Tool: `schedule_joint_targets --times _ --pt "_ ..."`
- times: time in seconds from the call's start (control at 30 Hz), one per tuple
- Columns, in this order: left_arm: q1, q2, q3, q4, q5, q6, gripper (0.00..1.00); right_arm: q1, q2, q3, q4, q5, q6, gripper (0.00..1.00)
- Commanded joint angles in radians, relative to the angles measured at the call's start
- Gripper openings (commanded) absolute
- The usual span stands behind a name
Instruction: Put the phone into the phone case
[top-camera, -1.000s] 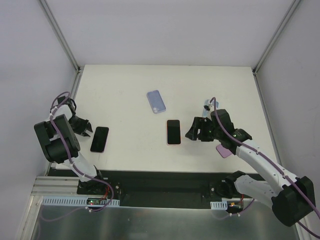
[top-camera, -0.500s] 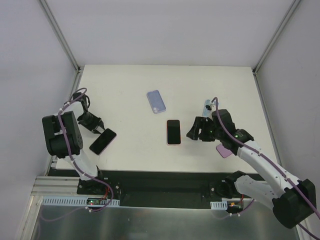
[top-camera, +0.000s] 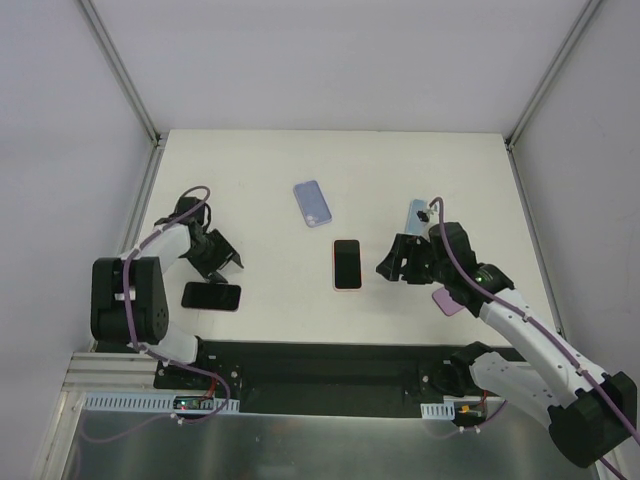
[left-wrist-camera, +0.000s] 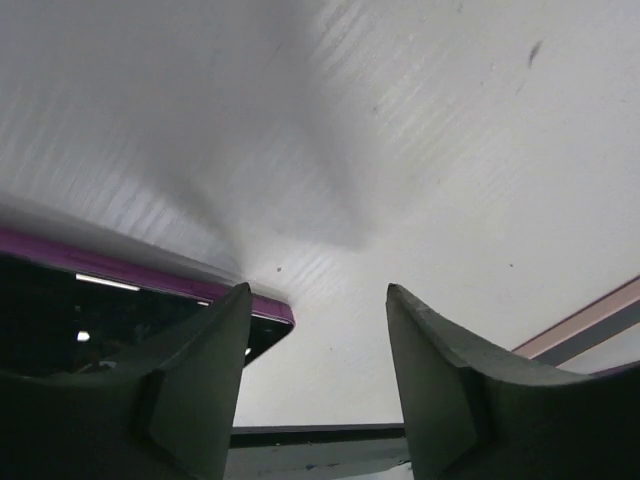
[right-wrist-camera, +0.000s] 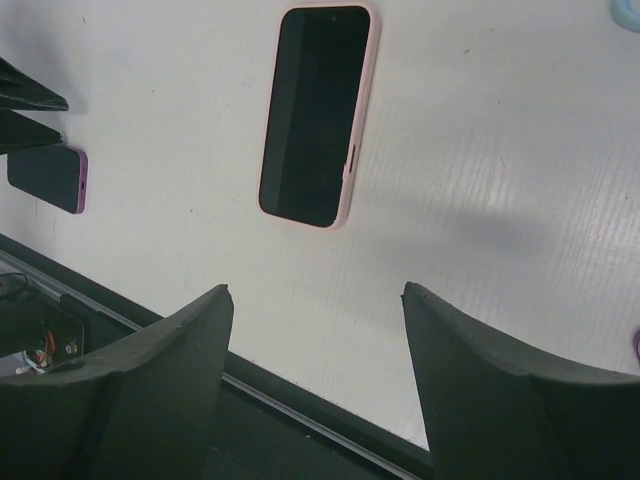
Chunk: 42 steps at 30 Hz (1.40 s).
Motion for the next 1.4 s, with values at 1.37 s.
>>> schedule_joint_targets --times 1.37 --pt "0.255 -0.201 -0.126 -0.176 -0.344 -0.341 0.99 0.015 -0.053 -0.118 0.076 -0.02 0.042 0.71"
